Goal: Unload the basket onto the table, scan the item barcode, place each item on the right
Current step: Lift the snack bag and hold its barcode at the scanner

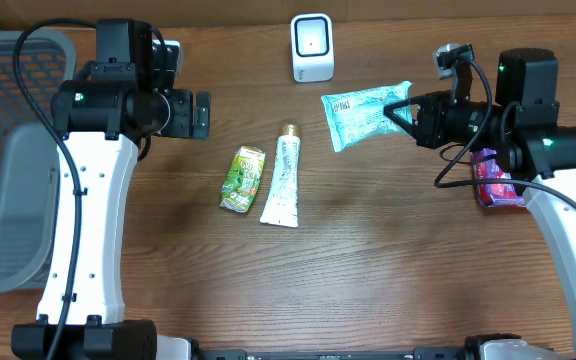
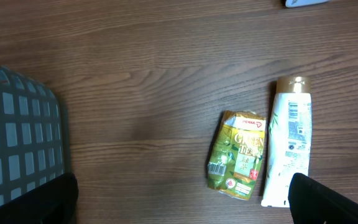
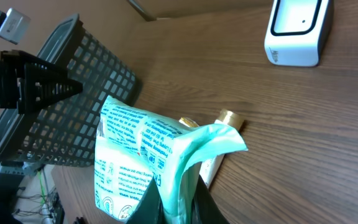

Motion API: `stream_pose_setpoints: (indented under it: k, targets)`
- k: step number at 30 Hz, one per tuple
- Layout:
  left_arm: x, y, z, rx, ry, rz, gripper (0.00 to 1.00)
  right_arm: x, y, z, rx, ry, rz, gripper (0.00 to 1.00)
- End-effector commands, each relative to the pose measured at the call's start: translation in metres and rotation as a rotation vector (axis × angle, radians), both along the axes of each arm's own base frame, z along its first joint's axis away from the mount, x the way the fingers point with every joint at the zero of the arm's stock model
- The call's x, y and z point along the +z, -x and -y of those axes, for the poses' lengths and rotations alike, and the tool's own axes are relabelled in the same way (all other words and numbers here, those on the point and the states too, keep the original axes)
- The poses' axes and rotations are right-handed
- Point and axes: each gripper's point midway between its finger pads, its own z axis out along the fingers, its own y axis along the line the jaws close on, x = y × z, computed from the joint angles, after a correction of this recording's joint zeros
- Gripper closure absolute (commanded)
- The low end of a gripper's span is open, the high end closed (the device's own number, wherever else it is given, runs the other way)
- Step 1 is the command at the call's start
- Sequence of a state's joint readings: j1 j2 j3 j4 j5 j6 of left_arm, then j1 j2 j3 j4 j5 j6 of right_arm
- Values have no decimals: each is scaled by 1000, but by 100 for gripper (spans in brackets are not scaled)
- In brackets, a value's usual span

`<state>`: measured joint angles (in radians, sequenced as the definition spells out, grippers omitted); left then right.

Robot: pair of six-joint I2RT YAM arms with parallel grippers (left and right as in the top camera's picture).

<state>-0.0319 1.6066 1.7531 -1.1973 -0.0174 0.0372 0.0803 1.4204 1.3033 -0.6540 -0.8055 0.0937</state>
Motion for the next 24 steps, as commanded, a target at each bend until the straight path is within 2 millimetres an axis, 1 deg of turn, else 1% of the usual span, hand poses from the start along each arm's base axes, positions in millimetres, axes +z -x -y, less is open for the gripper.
stream_pose_setpoints:
  k: [1, 3, 4, 6, 7, 11, 12, 13, 15, 16, 18, 19, 20, 22, 24]
  targets:
    - [8, -1, 2, -26, -2, 23, 0, 14, 2, 1, -23, 1, 23, 96]
    - [8, -1, 2, -26, -2, 23, 0, 6, -9, 12, -135, 42, -17, 96]
    - [8, -1, 2, -26, -2, 23, 0, 5, -12, 15, -161, 62, -14, 96]
    - [8, -1, 2, -26, -2, 23, 0, 8, -17, 18, -209, 125, 10, 96]
    - [8, -1, 2, -26, -2, 23, 0, 12, -19, 20, -231, 177, 35, 96]
    - [8, -1, 2, -26, -2, 23, 1, 49, -32, 26, -341, 414, 164, 96]
    - [8, -1, 2, -26, -2, 23, 0, 66, -40, 26, -390, 500, 218, 97]
    - [8, -1, 2, -26, -2, 23, 1, 70, -43, 26, -404, 526, 236, 97]
    - [8, -1, 2, -26, -2, 23, 0, 83, -58, 22, -444, 619, 297, 96]
    - [8, -1, 2, -26, -2, 23, 0, 86, -65, 19, -463, 655, 319, 96]
    - [8, -1, 2, -26, -2, 23, 0, 89, -87, 17, -534, 749, 379, 96]
    - [8, -1, 2, -26, -2, 23, 0, 89, -108, 14, -602, 848, 455, 96]
    - [8, -1, 2, -26, -2, 23, 0, 87, -118, 10, -624, 899, 493, 94]
    - [8, -1, 2, -26, -2, 23, 0, 81, -135, -2, -621, 1010, 569, 96]
    - [8, -1, 2, -26, -2, 23, 0, 71, -148, -13, -582, 1112, 619, 96]
